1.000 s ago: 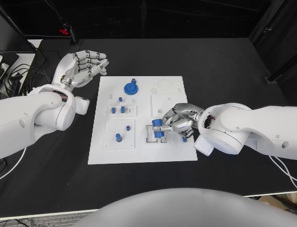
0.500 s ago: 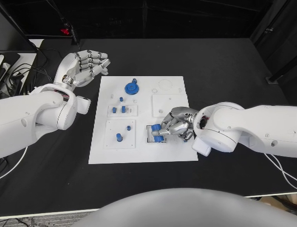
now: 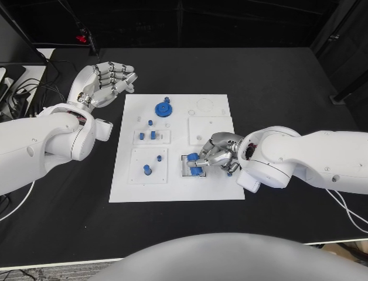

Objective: Assemble the parts on the task board

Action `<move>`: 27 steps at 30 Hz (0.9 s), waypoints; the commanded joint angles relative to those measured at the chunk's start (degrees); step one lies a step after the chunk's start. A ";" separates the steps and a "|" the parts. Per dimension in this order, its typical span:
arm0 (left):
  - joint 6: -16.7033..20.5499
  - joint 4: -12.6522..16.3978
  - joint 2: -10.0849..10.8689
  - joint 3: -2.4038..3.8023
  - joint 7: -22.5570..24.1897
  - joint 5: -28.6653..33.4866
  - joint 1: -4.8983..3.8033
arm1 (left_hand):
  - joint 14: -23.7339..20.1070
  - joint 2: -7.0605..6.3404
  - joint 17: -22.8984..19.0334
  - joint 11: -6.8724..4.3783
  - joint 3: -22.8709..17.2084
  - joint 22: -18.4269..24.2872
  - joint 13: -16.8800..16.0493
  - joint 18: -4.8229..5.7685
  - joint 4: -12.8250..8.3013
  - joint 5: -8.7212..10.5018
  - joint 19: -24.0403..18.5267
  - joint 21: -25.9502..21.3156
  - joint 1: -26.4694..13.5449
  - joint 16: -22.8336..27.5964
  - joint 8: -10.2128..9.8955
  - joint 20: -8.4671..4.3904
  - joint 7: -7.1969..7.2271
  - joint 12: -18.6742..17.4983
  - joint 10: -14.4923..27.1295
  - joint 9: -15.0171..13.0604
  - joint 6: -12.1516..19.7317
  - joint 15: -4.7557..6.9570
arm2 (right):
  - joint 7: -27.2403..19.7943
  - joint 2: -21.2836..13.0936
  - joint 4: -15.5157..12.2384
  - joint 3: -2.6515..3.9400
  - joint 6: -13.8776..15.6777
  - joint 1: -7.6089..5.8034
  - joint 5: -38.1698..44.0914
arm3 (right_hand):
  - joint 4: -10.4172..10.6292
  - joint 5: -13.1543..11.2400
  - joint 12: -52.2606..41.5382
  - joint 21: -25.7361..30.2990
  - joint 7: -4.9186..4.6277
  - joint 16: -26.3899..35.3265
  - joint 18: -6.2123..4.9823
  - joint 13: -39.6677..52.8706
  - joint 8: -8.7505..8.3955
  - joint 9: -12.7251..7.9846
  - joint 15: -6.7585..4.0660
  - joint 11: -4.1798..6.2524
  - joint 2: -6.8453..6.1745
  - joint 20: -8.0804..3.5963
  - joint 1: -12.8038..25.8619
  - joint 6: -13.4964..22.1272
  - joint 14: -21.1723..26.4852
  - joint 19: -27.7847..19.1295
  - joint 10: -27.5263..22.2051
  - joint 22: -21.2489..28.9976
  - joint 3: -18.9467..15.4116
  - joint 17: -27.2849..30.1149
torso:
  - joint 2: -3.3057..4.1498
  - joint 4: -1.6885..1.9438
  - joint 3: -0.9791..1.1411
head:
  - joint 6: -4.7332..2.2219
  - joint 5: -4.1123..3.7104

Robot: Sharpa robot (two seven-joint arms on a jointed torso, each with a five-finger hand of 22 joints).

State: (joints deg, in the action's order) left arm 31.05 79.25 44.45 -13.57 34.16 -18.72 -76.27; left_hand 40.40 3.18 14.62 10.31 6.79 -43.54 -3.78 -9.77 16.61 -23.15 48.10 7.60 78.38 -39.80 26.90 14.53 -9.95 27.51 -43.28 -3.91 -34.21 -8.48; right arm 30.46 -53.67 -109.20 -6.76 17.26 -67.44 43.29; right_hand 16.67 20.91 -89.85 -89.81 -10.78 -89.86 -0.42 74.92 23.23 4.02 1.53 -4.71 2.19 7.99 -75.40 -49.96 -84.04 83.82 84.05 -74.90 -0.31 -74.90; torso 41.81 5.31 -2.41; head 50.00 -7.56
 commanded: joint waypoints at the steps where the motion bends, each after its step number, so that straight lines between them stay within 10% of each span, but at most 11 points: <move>1: -0.35 0.15 0.08 0.05 0.24 0.15 -0.09 | -0.54 0.57 -0.06 0.16 0.33 0.07 0.05 -0.50 0.12 -0.33 0.35 0.32 -0.21 -0.18 0.27 0.00 -3.34 0.36 0.34 0.05 0.49 -0.04 | 0.68 0.49 0.03 -0.02 -0.14 -0.01 1.32 | -0.04 -0.15 -0.15 -0.19 2.55 -0.14 0.42 15.08 -0.36 0.04 0.03 0.19 0.17 -0.18 1.02 -3.14 -5.96 6.18 5.95 -15.10 -0.59 -15.10 | 0.04 0.01 0.01 | 0.00 0.07; 27: -0.43 0.06 0.01 0.05 0.20 0.15 -0.09 | -0.57 0.66 -0.11 0.16 0.39 0.08 0.06 -0.50 0.10 -0.40 0.35 0.34 -0.08 -0.28 0.35 0.00 -3.34 0.47 0.38 0.05 0.56 -0.04 | 2.69 1.69 0.60 -0.02 -1.31 0.01 3.96 | -0.13 -0.88 -0.15 -0.19 2.43 -0.14 0.42 15.08 -1.40 0.32 0.02 0.09 -0.48 -0.15 3.35 -3.31 -5.96 6.18 5.95 -15.10 -3.38 -15.10 | 0.01 0.00 0.01 | 0.00 -0.05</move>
State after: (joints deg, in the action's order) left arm 31.01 79.24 44.50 -13.57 34.13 -18.72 -76.27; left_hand 40.19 3.18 14.56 10.31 6.79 -43.54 -3.78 -9.77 16.61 -23.37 48.10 7.60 78.38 -39.80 26.90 14.53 -9.95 27.79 -43.28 -3.91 -34.21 -8.70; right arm 32.98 -52.06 -108.53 -6.80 16.48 -67.38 46.47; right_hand 16.51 20.27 -89.85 -89.81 -8.14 -89.86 -0.43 74.92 22.11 4.28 1.53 -4.71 1.74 7.99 -72.42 -53.10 -84.04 83.82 84.05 -74.90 -3.48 -74.94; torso 41.81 5.32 -2.42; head 50.00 -7.61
